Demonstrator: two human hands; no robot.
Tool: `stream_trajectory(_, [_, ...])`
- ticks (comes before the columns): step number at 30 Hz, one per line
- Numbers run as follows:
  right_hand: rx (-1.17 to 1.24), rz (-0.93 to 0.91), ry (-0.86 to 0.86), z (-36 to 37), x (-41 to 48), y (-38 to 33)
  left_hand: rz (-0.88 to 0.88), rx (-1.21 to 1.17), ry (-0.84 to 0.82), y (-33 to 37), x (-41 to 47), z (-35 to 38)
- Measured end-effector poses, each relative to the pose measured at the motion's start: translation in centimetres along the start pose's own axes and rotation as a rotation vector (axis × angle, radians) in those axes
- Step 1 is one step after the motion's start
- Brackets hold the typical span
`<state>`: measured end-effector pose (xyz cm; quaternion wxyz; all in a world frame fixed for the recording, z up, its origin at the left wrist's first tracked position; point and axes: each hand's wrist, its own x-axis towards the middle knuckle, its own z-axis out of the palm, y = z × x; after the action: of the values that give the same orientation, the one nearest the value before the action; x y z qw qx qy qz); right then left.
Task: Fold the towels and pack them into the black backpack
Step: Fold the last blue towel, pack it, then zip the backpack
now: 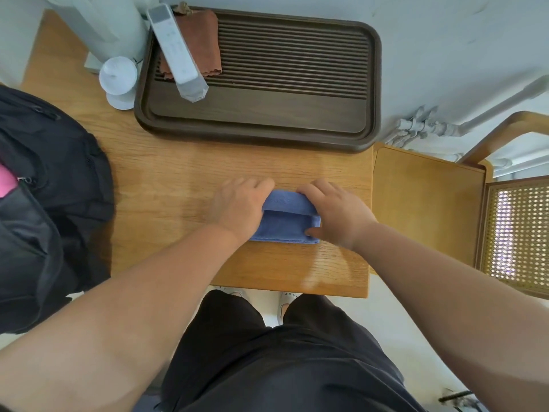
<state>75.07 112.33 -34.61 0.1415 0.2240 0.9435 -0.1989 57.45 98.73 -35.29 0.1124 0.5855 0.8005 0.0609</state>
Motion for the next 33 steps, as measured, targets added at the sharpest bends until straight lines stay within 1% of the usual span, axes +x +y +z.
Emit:
stream_trajectory(2, [-0.022,0.002,0.054,0.9,-0.5,-0.1,0.070,0.004,-0.023,0.1,-1.1,0.4])
stream_trajectory(4, [-0.085,-0.044,0.177,2.1,-0.8,-0.4,0.111,0.043,-0.027,0.4,-2.6,0.7])
stream_trajectory(6, [-0.136,-0.074,0.306,3.7,-1.1,-0.4,0.113,0.076,-0.063,0.7,-4.2,1.4])
stream_trajectory(9, [-0.158,-0.066,0.396,5.8,-2.0,-0.3,0.102,0.075,-0.147,1.5,-6.8,3.2])
stream_trajectory(10, [-0.141,-0.051,0.396,6.1,-2.4,-0.4,0.087,0.080,-0.178,1.7,-7.5,3.8])
stream_trajectory(12, [-0.092,-0.028,0.333,6.3,-3.2,-0.5,0.056,0.124,-0.227,2.1,-8.5,4.6])
stream_trajectory(14, [-0.102,-0.057,0.245,6.1,-4.0,-0.5,0.047,0.174,-0.276,2.0,-8.6,5.0])
stream_trajectory(16, [-0.113,-0.089,0.216,5.3,-4.4,-0.6,0.057,0.184,-0.297,1.5,-8.4,5.1])
stream_trajectory(20, [-0.007,-0.023,0.277,2.9,-2.6,-1.8,0.114,0.150,-0.328,0.4,-8.1,5.1])
stream_trajectory(22, [-0.041,-0.001,0.217,2.8,-1.2,-2.7,0.140,0.125,-0.330,-0.1,-8.1,4.8])
stream_trajectory(24, [-0.109,0.025,0.111,3.9,-0.5,-3.1,0.142,0.038,-0.299,-0.4,-8.0,4.4])
stream_trajectory(26, [-0.116,0.081,0.046,5.1,-0.7,-2.9,0.096,-0.092,-0.238,-0.2,-7.5,3.7])
stream_trajectory(28, [-0.086,0.117,0.059,5.9,-1.1,-2.8,0.021,-0.194,-0.104,0.6,-6.6,3.0])
stream_trajectory(29, [-0.085,0.120,0.075,6.1,-1.1,-2.8,-0.040,-0.212,-0.079,1.0,-5.9,2.6])
stream_trajectory(31, [-0.092,0.117,0.110,6.3,-1.2,-2.9,-0.161,-0.210,-0.165,1.6,-4.6,2.0])
stream_trajectory(33, [-0.107,0.090,0.143,6.2,-1.5,-2.9,-0.202,-0.139,-0.281,1.7,-3.5,1.7])
